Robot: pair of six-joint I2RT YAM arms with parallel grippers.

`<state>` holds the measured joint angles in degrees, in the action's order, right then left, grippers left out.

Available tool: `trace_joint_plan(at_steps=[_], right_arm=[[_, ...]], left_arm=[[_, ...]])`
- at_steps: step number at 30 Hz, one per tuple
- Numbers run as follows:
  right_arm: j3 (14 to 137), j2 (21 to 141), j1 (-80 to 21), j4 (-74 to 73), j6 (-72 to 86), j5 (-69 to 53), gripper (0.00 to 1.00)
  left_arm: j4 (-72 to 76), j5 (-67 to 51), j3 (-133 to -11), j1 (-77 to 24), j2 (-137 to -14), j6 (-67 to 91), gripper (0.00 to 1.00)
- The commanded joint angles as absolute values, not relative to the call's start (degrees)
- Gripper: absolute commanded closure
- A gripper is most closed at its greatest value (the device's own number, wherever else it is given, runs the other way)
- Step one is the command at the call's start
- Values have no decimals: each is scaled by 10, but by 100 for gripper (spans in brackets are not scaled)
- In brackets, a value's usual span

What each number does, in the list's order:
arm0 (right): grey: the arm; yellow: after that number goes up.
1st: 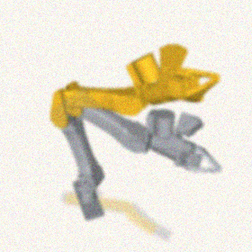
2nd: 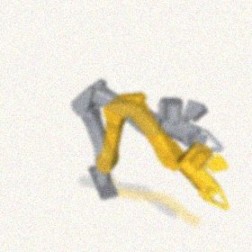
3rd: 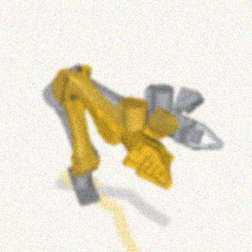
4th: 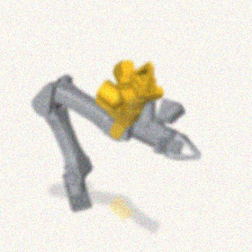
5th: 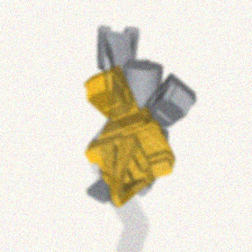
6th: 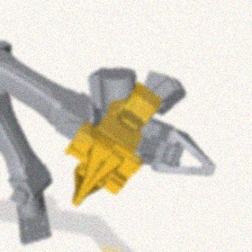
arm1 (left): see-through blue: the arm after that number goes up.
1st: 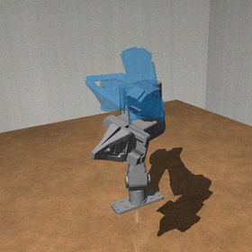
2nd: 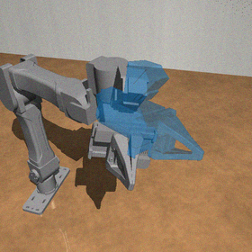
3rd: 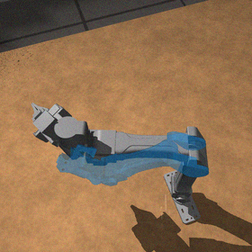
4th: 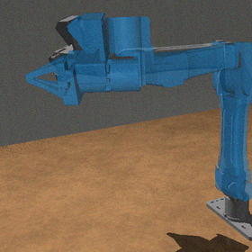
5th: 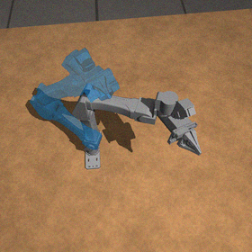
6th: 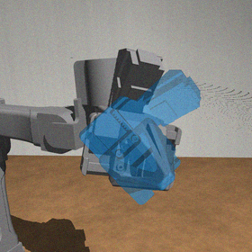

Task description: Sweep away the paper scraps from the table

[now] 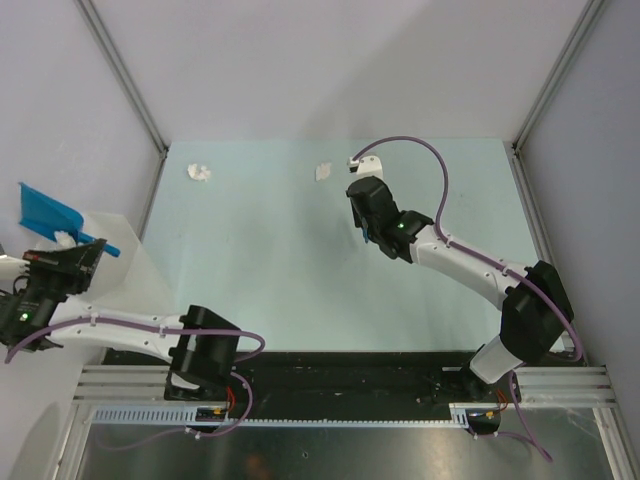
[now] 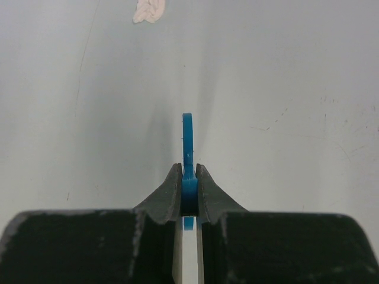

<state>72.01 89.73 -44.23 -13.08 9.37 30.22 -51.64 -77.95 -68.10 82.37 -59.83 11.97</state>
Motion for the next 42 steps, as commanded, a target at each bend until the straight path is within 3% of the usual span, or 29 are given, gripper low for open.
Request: trace_joint_plan(at_steps=[1,11,19,23,28,31,34,39,42], right_arm=[[722,899,-450,-127,88,318,100],[721,896,-452,-136,87,324,100],[722,897,-424,-27,-10,249,100],[723,910,-399,94,-135,186,100],[749,1006,-357,246,-291,69,100],[825,1116,-339,286,-357,64,100],[980,1209,-318,221,-377,60,100],[1271,1420,-291,140,-429,20,100],[1347,1495,-290,81,-500,-49,100]], left_arm=[[-520,-887,-654,830,-563,235,100],[-520,-886,-684,830,-567,315,100],[-520,-818,-793,805,-559,162,100],[-514,-736,-809,703,-518,48,100],[-503,-550,-821,483,-508,0,100],[-502,-393,-827,316,-530,-43,100],[-502,-242,-835,166,-563,-72,100],[-501,-191,-858,93,-617,-97,100],[-501,-183,-860,89,-630,-118,100]])
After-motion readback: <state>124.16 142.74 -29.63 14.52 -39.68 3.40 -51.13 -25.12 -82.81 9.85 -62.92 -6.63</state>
